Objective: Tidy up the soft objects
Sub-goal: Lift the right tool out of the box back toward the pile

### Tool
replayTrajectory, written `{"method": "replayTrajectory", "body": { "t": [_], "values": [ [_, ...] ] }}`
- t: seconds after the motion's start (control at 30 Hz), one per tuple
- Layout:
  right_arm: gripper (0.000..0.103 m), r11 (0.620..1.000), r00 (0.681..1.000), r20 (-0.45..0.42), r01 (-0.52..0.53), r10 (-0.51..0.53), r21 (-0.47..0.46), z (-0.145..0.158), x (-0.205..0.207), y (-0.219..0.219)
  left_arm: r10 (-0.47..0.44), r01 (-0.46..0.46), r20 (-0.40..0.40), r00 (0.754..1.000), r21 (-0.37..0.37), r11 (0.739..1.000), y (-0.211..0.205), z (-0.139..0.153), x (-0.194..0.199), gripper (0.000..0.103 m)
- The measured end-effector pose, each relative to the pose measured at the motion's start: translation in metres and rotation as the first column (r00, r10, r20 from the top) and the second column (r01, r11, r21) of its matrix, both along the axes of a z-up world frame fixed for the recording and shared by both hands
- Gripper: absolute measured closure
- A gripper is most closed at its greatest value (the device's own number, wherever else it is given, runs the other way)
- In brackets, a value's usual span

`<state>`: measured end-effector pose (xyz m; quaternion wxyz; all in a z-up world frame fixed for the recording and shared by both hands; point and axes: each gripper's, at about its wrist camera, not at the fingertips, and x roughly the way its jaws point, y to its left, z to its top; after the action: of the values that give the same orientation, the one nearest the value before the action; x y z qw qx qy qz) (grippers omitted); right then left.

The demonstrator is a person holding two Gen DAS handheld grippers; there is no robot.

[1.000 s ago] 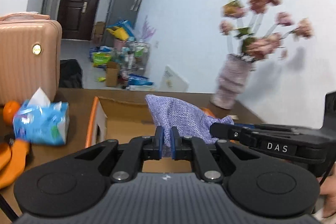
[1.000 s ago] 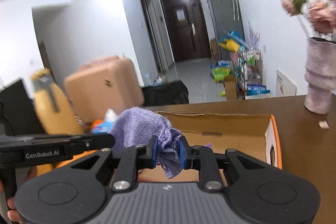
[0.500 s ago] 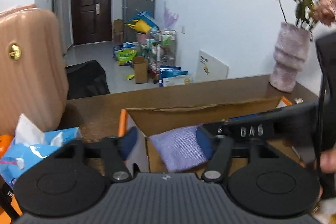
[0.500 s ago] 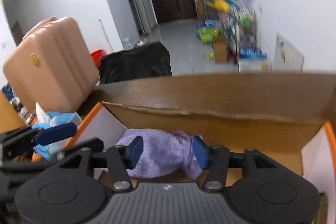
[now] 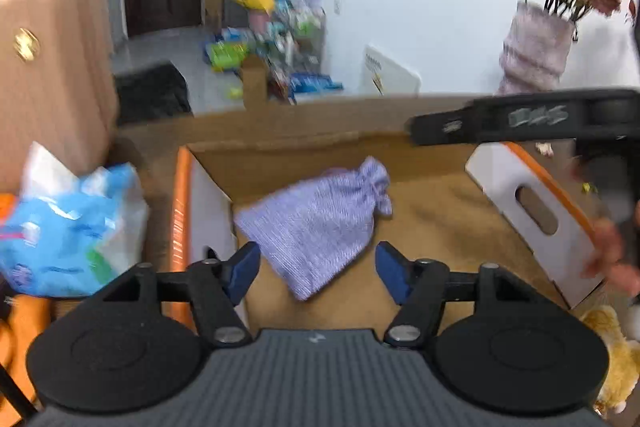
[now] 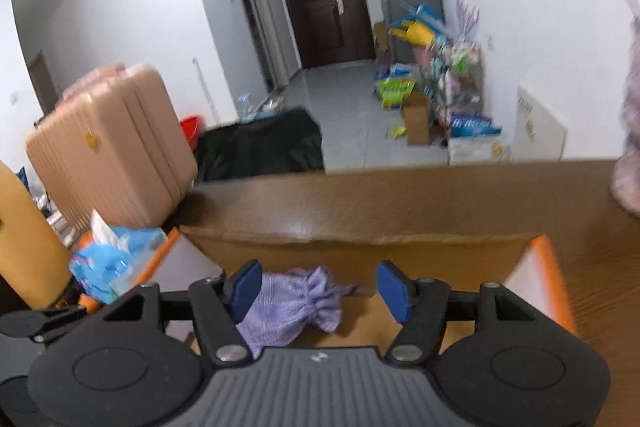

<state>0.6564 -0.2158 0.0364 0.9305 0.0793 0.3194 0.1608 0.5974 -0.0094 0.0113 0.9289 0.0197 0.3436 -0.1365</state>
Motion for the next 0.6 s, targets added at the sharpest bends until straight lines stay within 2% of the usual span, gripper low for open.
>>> {"method": "replayTrajectory", "body": {
  "t": [0.03,0.13,0.27,0.33,0.37,0.5,0.6],
  "values": [
    [0.035,1.000,1.000,0.020,0.008,-0.008,-0.004,0.015,-0.011,-0.007,0.012,-0.012,0.027,1.000,-0.002,1.000,0.002,0.010,-0.007,0.026],
    [0.020,0.999,0.997,0.068,0.040,-0.037,-0.035,0.055,-0.044,-0.025,0.062,-0.059,0.098,0.993,-0.034,0.998,0.013,0.053,-0.037,0.023],
    [0.016,0.994,0.991,0.115,0.082,-0.074,-0.073,0.101,-0.100,-0.050,0.094,-0.086,0.194,0.977,-0.048,0.995,0.023,0.103,-0.084,0.014],
    [0.012,0.990,0.987,0.140,0.095,-0.080,-0.101,0.116,-0.133,-0.058,0.103,-0.093,0.241,0.965,-0.053,0.994,0.026,0.121,-0.110,0.003],
    [0.008,0.988,0.986,0.148,0.098,-0.080,-0.118,0.120,-0.147,-0.060,0.110,-0.100,0.273,0.956,-0.052,0.994,0.027,0.128,-0.126,0.001],
    [0.007,0.982,0.977,0.196,0.111,-0.079,-0.156,0.124,-0.216,-0.065,0.124,-0.111,0.378,0.917,-0.055,0.992,0.030,0.135,-0.193,0.000],
    [0.006,0.980,0.968,0.239,0.113,-0.072,-0.163,0.119,-0.263,-0.067,0.168,-0.134,0.405,0.899,-0.110,0.985,0.036,0.125,-0.242,0.000]
  ]
}}
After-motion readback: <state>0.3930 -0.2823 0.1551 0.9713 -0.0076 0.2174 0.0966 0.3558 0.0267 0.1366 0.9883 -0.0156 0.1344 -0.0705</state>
